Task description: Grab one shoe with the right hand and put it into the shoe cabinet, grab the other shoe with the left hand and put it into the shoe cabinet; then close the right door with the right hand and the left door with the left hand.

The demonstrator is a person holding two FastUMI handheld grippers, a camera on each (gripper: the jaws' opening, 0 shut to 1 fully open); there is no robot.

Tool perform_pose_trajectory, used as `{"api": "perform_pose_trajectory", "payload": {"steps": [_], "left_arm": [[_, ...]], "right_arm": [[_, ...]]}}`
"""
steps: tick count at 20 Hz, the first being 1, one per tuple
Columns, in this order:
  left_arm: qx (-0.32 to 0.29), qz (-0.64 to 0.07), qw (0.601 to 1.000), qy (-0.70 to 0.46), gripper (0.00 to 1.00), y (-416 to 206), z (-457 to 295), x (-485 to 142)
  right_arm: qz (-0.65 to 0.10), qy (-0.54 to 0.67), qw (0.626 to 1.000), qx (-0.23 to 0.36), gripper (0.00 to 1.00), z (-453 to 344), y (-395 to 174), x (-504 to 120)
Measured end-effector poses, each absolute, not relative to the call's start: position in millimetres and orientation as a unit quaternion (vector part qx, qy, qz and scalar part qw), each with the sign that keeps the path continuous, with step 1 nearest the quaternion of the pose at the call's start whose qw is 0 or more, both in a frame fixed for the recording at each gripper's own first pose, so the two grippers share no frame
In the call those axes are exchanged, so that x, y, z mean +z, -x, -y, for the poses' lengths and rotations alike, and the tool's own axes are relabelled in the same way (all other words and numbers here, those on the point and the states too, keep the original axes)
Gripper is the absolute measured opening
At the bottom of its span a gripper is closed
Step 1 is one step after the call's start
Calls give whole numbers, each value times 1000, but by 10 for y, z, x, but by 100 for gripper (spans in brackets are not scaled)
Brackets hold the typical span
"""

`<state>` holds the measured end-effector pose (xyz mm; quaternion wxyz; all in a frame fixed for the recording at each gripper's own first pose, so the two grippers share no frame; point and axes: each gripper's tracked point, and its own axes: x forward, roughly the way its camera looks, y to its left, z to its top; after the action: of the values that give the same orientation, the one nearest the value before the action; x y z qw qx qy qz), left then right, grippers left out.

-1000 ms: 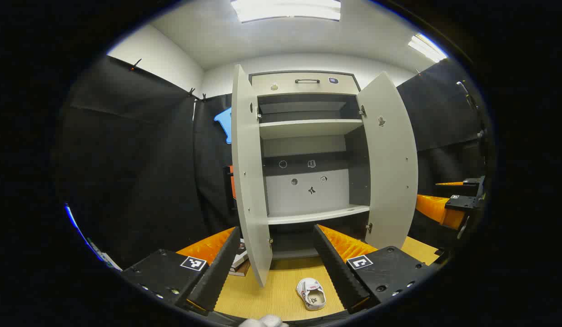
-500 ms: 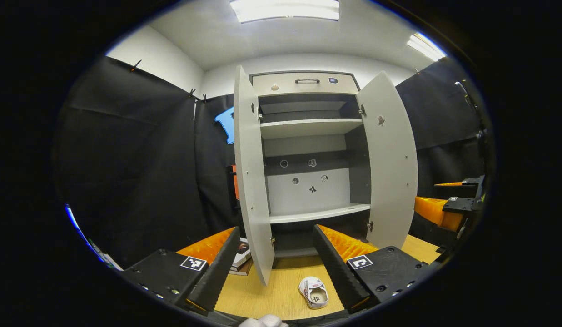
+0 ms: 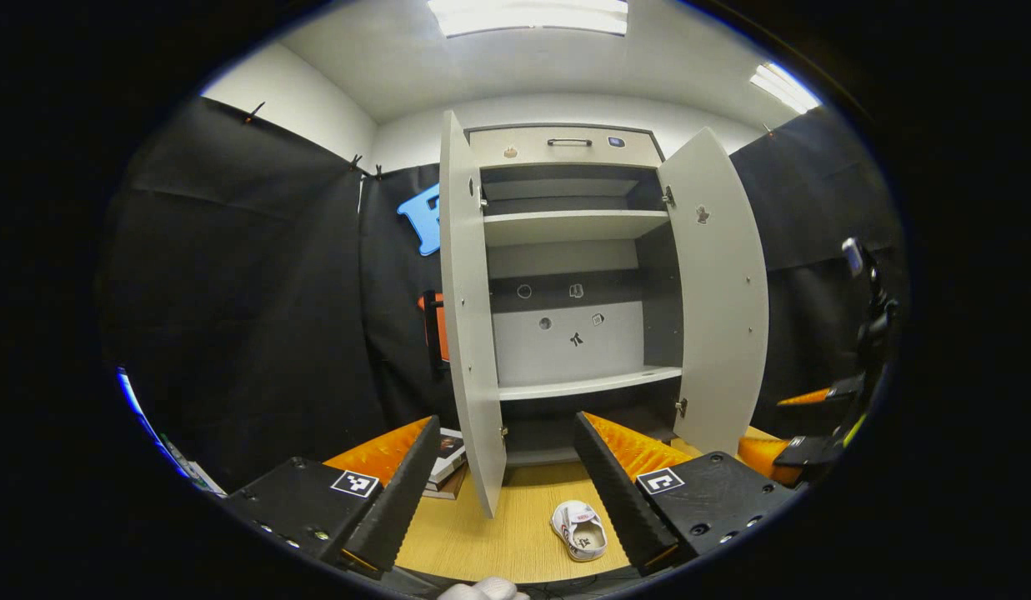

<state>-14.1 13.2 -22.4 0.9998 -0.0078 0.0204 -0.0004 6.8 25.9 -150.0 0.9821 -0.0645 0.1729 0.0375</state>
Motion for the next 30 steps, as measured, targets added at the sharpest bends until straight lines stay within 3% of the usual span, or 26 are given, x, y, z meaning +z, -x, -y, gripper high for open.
{"api": "perform_pose_trajectory", "payload": {"steps": [5,11,14,15,17,19,23,24,25,26,27,30], "left_arm": [[11,-38,999,17,96,179,-279,-348],[41,-55,997,20,96,121,-362,-473],[54,-60,997,14,96,77,-378,-465],[57,-62,996,13,96,63,-379,-462],[69,-69,995,11,96,22,-403,-481],[79,-73,994,14,96,-13,-407,-453],[91,-84,992,10,96,-112,-426,-444],[97,-84,992,7,96,-125,-424,-453],[100,-86,991,5,96,-143,-419,-458],[104,-86,991,4,96,-165,-407,-459],[107,-88,990,3,96,-177,-398,-450],[113,-91,989,1,96,-219,-366,-459]], "right_arm": [[-291,67,953,59,98,-349,-158,-2423],[-336,11,939,69,93,-456,-599,-3193],[-358,-12,931,66,77,-475,-888,-3622],[-366,-11,928,62,80,-463,-984,-3759],[-379,-18,923,61,76,-472,-1157,-3992],[-391,-19,919,54,65,-440,-1333,-4191],[-382,-10,922,58,66,-470,-1683,-4372],[-388,-31,919,59,59,-512,-1725,-4424],[-389,-48,918,61,63,-544,-1805,-4438],[-385,-61,919,60,58,-554,-1907,-4436],[-381,-66,920,54,46,-549,-2003,-4437],[-385,-75,919,47,40,-574,-2169,-4505]]}}
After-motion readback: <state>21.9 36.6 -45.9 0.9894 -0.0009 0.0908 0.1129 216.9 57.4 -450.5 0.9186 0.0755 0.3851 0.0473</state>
